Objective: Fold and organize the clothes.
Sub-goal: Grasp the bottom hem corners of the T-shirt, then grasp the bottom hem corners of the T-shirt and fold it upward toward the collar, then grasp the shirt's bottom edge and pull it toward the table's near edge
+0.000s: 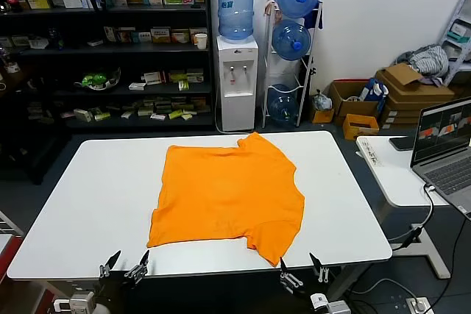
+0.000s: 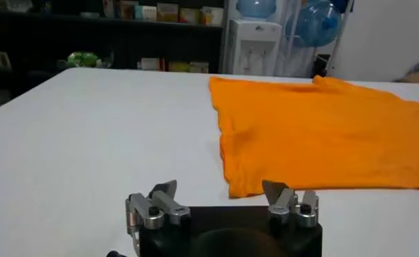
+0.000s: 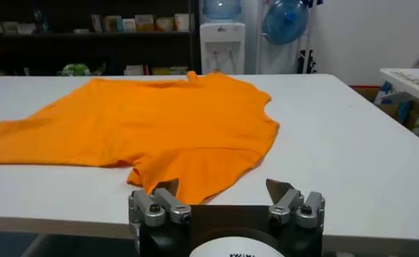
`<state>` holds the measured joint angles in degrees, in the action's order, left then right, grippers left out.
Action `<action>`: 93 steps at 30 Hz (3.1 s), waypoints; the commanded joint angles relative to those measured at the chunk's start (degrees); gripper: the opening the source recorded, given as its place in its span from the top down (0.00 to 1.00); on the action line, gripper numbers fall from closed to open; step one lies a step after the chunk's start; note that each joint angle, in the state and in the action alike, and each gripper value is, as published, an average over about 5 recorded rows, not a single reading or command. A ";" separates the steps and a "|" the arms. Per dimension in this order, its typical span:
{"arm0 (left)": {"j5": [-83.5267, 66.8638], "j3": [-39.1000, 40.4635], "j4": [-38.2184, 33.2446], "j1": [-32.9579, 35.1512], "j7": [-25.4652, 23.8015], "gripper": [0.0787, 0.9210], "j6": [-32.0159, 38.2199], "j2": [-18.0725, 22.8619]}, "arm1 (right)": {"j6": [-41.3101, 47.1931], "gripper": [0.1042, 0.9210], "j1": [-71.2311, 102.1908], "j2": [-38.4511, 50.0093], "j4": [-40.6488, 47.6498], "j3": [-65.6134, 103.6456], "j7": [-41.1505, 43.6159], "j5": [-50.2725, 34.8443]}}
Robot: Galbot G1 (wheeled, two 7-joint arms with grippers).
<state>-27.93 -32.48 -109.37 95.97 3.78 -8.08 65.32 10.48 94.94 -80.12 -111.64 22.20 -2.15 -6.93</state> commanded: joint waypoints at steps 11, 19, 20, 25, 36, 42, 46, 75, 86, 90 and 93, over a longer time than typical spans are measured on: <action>0.42 4.19 11.29 -13.89 -1.15 0.12 -0.58 1.89 | -1.63 0.13 -12.06 -4.96 13.70 -3.90 -2.03 4.03; 1.00 5.67 12.50 -14.19 -0.33 0.15 -1.32 2.79 | -2.47 0.33 -13.50 -7.23 17.27 -4.60 -3.10 7.12; 1.09 5.71 12.44 -14.00 -0.27 0.17 -1.30 2.77 | -2.56 0.38 -13.41 -7.24 17.30 -4.65 -3.07 7.15; 1.14 6.07 11.63 -13.27 0.09 0.35 -1.43 2.56 | -2.85 0.55 -12.38 -6.95 16.86 -4.80 -2.86 7.54; 1.47 7.08 9.61 -11.85 -0.04 0.72 -0.79 2.89 | -3.04 0.93 -8.96 -4.90 13.30 -4.56 -5.30 4.72; 1.06 6.78 5.88 -9.14 0.53 0.92 0.22 2.13 | -4.04 0.97 -4.73 -2.31 8.10 -5.29 -6.96 1.87; -0.82 5.40 -0.27 -3.46 1.67 0.98 0.47 0.47 | -5.73 0.97 1.25 0.88 1.84 -5.08 -8.29 1.20; -7.05 17.40 23.52 -40.00 -0.07 0.98 -0.59 -3.34 | 6.67 0.92 -44.15 9.15 24.39 -18.01 -16.90 -20.93; -2.41 11.93 11.18 -21.92 -0.58 0.68 -0.04 -4.26 | 5.48 0.53 -30.14 10.99 15.02 -13.83 -13.36 -13.80; 0.73 8.33 7.57 -12.94 -1.14 0.55 2.67 -2.04 | 1.01 0.40 -19.96 10.97 11.63 -6.93 -10.68 -9.13; 2.31 7.03 8.17 -10.02 -2.06 0.44 4.96 0.55 | -1.66 0.29 -15.26 10.52 11.28 -3.04 -8.78 -7.87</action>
<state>-29.55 -21.79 -97.70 75.09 2.67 -6.34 62.85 12.09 70.76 -70.24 -97.35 13.71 -13.31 -18.67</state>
